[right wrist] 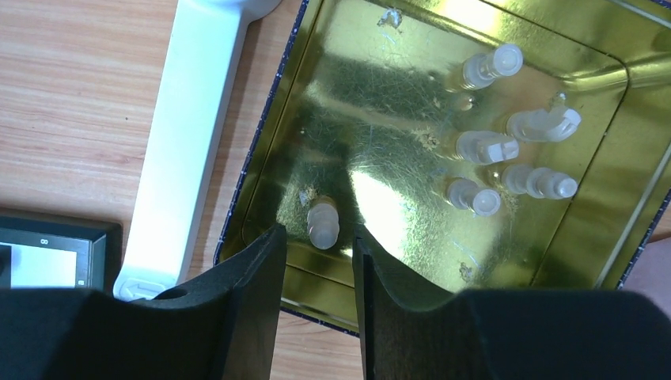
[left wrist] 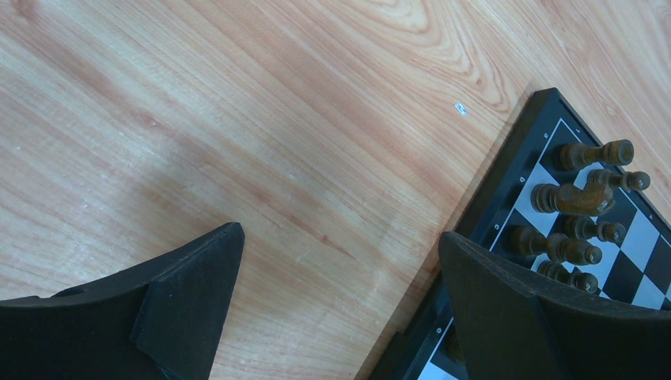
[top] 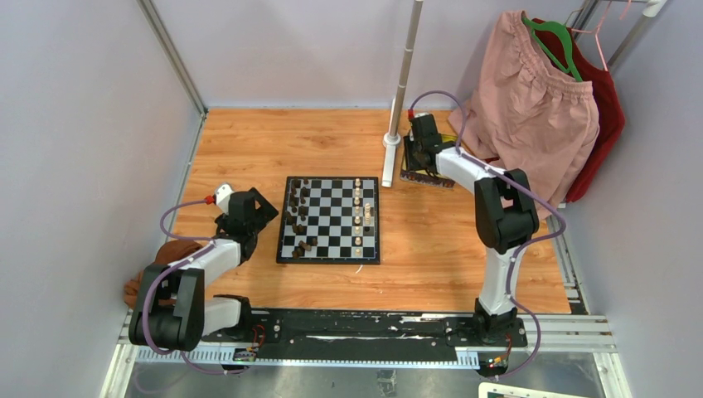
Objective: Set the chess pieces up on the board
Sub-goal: Pick up the chess piece from the storage box.
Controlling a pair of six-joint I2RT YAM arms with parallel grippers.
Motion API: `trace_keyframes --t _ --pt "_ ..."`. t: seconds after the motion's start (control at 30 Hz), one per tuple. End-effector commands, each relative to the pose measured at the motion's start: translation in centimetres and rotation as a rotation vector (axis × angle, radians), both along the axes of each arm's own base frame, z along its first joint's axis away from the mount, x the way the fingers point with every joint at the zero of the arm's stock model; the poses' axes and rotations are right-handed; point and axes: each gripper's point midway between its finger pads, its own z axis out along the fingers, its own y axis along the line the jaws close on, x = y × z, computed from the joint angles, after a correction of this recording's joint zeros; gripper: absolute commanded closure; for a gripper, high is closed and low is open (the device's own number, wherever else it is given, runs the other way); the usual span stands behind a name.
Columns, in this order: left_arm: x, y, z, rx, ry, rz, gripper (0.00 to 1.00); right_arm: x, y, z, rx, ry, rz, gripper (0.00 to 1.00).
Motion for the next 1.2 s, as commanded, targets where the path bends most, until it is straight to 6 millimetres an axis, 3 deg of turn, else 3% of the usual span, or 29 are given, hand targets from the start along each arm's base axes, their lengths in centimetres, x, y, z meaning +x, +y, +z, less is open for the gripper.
trace_keyframes --t 0.0,0.3,0.4,0.5,0.67,0.9,1.17 --pt "0.6 -0.2 0.7 0.011 -0.025 -0.011 0.00 0.2 0.8 -0.6 -0.004 0.025 0.007 0.59" --pt "0.6 -0.2 0.7 0.011 -0.026 -0.011 0.00 -0.1 0.7 -1.5 -0.005 0.049 0.005 0.64" --pt "0.6 -0.2 0.7 0.011 -0.026 -0.011 0.00 -0.1 0.6 -1.4 -0.009 0.045 0.001 0.76" --pt "0.6 -0.2 0.8 0.011 -0.027 -0.011 0.00 0.1 0.4 -0.8 -0.017 0.028 -0.002 0.97" --pt "0.5 -0.2 0.7 0.011 -0.026 -0.011 0.00 0.7 0.0 1.4 -0.038 -0.037 0.006 1.00" --pt "0.5 -0.2 0.7 0.011 -0.026 -0.011 0.00 1.5 -0.6 6.4 -0.051 -0.170 0.001 1.00" --pt "0.5 -0.2 0.7 0.012 -0.027 -0.010 0.00 0.9 0.2 9.1 -0.026 -0.222 0.050 1.00"
